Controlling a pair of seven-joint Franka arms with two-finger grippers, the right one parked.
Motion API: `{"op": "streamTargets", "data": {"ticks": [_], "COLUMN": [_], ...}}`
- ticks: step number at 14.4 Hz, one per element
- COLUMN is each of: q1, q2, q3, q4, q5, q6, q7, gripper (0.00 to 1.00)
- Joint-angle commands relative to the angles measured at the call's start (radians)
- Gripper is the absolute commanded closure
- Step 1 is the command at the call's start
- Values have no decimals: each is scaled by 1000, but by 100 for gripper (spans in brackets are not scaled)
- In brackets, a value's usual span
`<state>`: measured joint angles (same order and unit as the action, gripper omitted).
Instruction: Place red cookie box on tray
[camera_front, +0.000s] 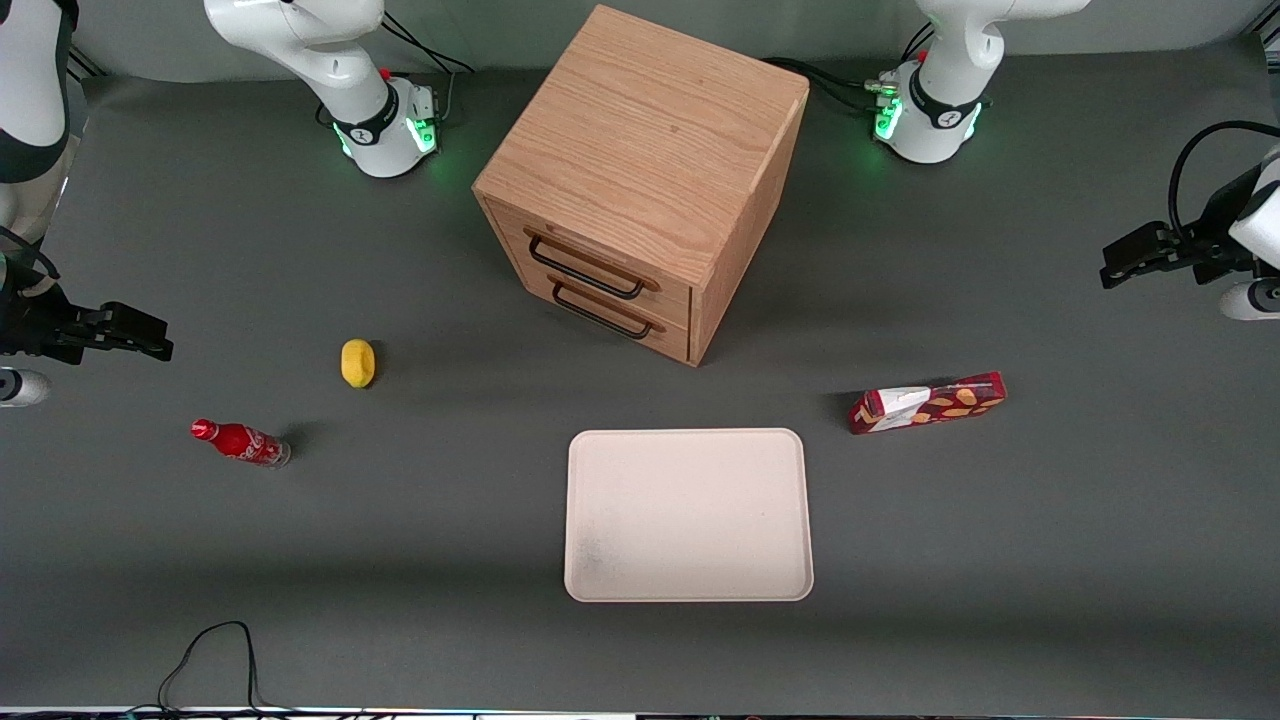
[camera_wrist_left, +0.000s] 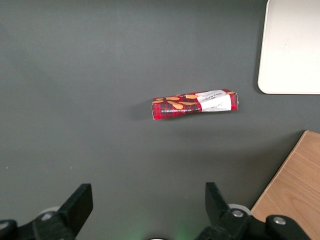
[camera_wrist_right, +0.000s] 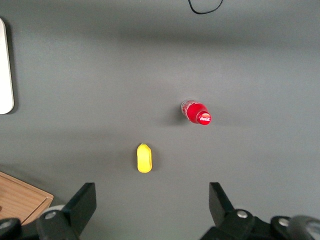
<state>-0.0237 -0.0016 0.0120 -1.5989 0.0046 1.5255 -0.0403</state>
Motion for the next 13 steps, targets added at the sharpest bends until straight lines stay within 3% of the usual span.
{"op": "streamTargets", "data": {"ticks": [1, 13], "q1": [-5, -36], "q2": [-8, 2], "q3": [5, -1], "q4": [11, 5], "q5": [12, 0], "q6": [-25, -15], "q7": [11, -7], "gripper": [0, 0]}}
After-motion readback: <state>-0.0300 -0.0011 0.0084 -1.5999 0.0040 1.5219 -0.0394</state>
